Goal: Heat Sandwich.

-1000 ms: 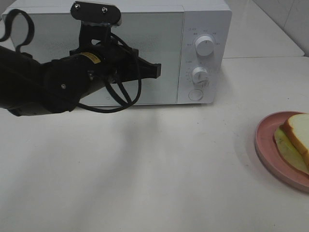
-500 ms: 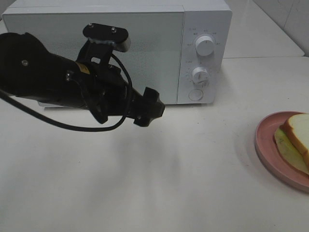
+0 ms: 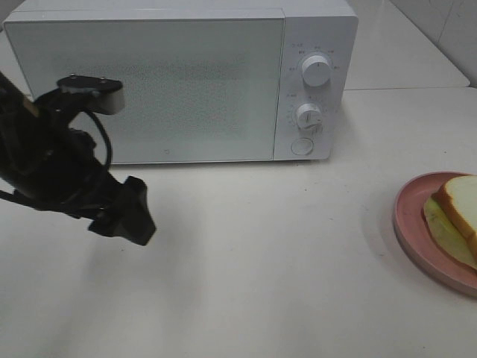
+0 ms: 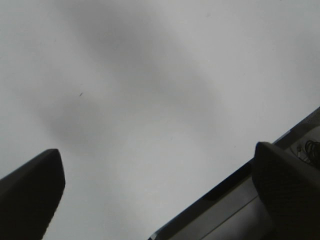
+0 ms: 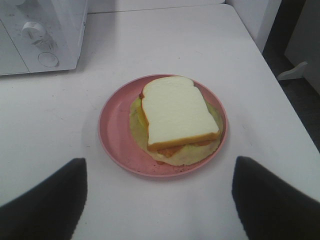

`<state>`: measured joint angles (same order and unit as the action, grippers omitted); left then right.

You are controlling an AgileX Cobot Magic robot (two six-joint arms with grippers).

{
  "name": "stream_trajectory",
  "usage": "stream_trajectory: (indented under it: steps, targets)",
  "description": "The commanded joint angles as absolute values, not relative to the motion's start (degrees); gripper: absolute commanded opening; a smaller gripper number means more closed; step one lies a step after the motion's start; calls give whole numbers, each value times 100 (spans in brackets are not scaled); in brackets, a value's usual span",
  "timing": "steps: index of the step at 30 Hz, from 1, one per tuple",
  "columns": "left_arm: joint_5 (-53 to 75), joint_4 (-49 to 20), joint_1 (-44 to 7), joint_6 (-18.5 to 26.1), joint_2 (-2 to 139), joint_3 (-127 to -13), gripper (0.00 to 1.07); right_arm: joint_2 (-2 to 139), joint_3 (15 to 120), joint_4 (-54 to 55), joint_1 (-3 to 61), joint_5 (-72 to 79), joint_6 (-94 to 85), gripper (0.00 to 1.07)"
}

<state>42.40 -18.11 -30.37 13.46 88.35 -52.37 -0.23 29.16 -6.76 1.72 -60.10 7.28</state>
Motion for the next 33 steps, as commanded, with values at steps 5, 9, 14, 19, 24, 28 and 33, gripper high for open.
stream_trajectory:
  steps: [5,9,14,19,24,28,33]
  targets:
    - [5306,-1283,-1730,796,8279,-5220,97,-178,2905,-676,120,-5953,693,76]
    - [5483,-1278,-1192,848,8130,-5220,97,-178,2905,-676,120,-5953,693,76]
    - [5621,-1289,-602,785,7798,-5220,97,-178,2905,-676,120,-5953,693,76]
    - [5833,-1054,-229,527,7340,-5111,97,-178,2905,-676,120,-5953,693,76]
    - [5844,-647,-80,183,6623,-4629,97,-178,2905,-676,120,-5953,693,76]
    - [5850,-544,-80,155,5947,-4240,97,-178,2905,-676,120,-5953,693,76]
    - [5873,-516,-80,166,4882,-3701,97,-178,2905,-676,120,-5953,693,76]
